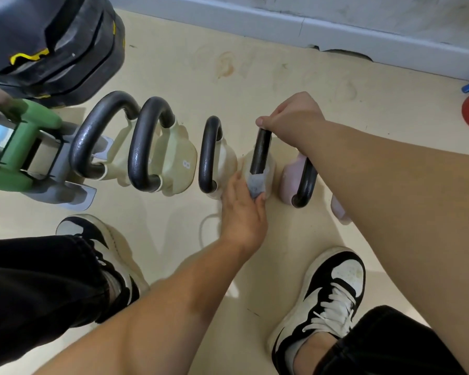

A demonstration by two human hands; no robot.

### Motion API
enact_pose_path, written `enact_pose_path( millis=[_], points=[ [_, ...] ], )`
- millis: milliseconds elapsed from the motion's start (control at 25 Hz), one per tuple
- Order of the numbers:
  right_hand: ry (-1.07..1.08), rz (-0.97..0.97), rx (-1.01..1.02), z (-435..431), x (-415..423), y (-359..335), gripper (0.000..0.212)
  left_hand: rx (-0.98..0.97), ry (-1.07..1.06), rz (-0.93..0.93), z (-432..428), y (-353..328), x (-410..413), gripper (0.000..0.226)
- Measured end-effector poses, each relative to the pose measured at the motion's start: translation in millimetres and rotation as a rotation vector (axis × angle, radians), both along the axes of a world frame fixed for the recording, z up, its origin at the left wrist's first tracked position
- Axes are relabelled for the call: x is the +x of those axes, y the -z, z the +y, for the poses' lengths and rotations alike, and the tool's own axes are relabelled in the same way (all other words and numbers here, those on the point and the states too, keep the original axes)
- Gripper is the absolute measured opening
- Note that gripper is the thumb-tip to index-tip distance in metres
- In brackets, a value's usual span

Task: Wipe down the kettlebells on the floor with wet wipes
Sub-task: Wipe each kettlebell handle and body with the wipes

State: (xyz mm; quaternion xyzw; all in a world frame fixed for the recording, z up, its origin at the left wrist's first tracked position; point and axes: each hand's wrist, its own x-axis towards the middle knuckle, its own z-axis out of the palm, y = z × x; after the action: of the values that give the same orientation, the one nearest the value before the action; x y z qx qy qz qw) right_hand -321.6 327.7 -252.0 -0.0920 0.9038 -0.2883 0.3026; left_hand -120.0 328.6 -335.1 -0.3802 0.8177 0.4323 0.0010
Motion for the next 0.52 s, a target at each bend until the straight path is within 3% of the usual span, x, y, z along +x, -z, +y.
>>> enact_pose_path(
  millis=[120, 200, 280, 360, 400, 520],
  points=[
    [-0.003, -0.002, 0.008, 1, 0, -1, 0.036, -0.056, 0.030, -0.012, -9, -8, -9, 0.046],
    [0.002, -0.004, 0.009, 0, -1, 0, 0.038, -0.126, 0.049, -0.128, -21, -24, -29, 0.046],
    [0.005, -0.011, 0.019, -3, -1, 0, 0.040, -0.006, 0.020, -0.231, -37, -41, -53, 0.042],
    [0.006, -0.015, 0.027, -5, -1, 1, 0.041, 0.280, -0.069, -0.118, -38, -49, -62, 0.029],
    [0.011, -0.017, 0.025, -5, -2, 2, 0.042, 0.330, -0.094, -0.038, -33, -51, -58, 0.026],
    [0.029, -0.031, 0.015, -5, -4, 3, 0.044, 0.276, -0.089, 0.192, -14, -42, -28, 0.026]
  ],
)
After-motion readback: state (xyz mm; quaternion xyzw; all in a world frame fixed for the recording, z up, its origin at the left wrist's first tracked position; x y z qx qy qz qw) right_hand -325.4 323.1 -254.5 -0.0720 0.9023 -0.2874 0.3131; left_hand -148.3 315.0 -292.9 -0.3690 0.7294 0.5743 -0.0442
